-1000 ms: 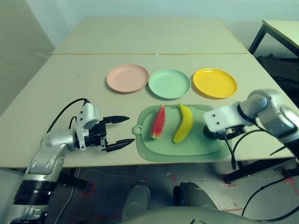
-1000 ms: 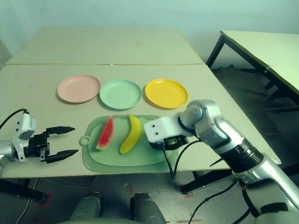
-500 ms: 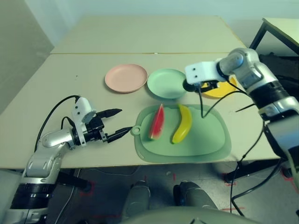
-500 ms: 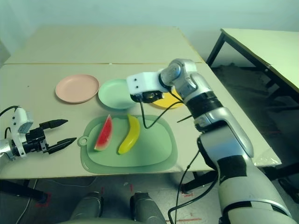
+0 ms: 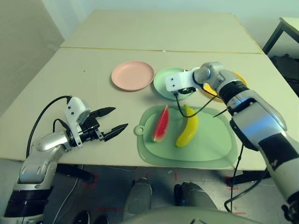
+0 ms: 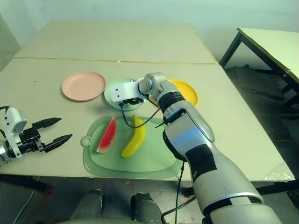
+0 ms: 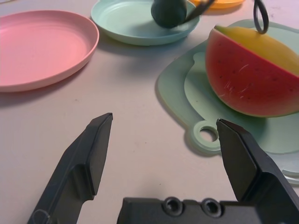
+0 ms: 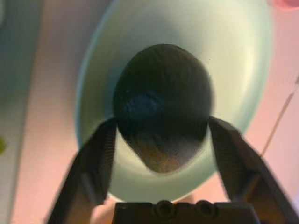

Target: Place the fruits into color-matched plates.

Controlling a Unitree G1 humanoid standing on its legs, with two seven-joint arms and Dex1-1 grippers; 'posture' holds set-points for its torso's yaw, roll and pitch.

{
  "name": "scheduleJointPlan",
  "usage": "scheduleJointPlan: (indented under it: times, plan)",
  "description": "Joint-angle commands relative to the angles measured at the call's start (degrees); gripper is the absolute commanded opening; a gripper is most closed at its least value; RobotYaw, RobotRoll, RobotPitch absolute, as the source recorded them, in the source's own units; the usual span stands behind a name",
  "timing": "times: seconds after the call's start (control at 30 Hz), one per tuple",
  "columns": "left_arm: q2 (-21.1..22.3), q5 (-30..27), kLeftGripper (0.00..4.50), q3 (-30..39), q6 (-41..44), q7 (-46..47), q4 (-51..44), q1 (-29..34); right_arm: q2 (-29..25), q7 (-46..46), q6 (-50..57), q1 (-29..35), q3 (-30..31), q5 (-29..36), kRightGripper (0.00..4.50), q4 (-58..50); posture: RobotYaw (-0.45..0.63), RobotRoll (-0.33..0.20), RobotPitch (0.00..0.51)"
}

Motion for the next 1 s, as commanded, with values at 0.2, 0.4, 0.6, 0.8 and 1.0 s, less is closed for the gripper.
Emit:
scheduleJointPlan:
  times: [0.2,0.4,0.6,0.8,1.0]
  plan:
    - [-1.3,0.6,4.5,-3.5,0.8,-0.8,-0.1,-2.7,-3.4,-0.6,-1.3,-0.6,-0.2,-1.2,4.48,0.2,0.12,0.0,0.085]
    - [-1.7,1.3,4.5,-5.0,0.1,-2.0,2.5,-5.7,-5.5,1.3,-2.7,-4.4,-1.8,0.4,4.48,-1.1,0.09,0.0,0.074]
    - [-2.0,1.9,4.5,-6.0,-0.9,-3.1,4.2,-7.1,-8.5,5.9,-5.0,-8.2,-3.7,1.9,4.48,-2.9,0.08,0.0,0.067]
    - [-2.3,2.6,4.5,-6.4,-2.1,-4.1,5.5,-7.7,-13.4,14.9,-8.8,-8.2,-4.7,5.0,4.48,-8.4,0.08,0.0,0.065]
    - [-2.2,1.3,4.5,-6.5,-1.8,-6.6,5.3,-7.6,-23.0,34.1,-8.8,4.4,-6.2,14.5,4.48,-33.4,0.07,0.0,0.064]
